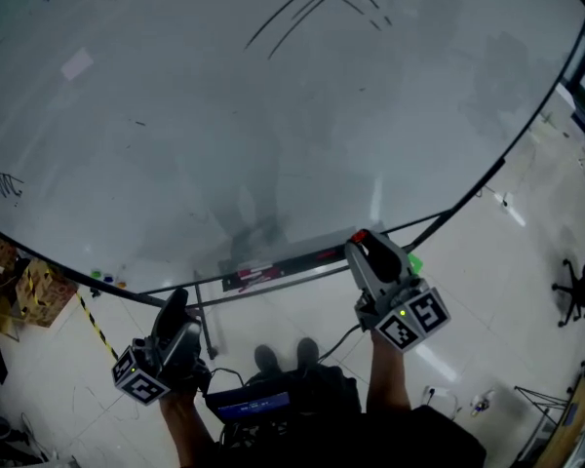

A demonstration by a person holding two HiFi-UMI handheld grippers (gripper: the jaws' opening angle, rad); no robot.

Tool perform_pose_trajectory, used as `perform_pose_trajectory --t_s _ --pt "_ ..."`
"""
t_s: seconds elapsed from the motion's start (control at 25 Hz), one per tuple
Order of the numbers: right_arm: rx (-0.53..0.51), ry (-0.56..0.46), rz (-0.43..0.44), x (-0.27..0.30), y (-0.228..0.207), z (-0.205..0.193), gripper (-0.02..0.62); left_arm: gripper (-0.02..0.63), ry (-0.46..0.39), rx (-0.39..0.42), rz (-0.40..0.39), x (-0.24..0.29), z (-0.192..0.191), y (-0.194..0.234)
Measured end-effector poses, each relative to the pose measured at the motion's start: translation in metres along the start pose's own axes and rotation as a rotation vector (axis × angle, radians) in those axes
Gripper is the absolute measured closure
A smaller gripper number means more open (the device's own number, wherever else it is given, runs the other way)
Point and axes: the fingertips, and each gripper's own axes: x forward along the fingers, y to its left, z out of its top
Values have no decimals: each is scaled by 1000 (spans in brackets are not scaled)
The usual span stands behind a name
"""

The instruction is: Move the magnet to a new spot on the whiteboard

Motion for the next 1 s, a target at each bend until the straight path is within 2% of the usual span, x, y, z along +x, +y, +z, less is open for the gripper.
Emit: perform_pose_trajectory --t_s 0.32,0.56,0.8,1.0 --pt "21 38 87 9 0 -14 449 252 -66 49 103 -31 -11 -7" --pt "48 74 158 26 19 -33 449 252 -118 67 188 -66 -9 -11" --pt "48 89 239 44 60 -42 449 252 -189 96 245 -110 8 -25" --pt "25 115 300 56 117 -58 449 252 -263 105 279 -177 16 -35"
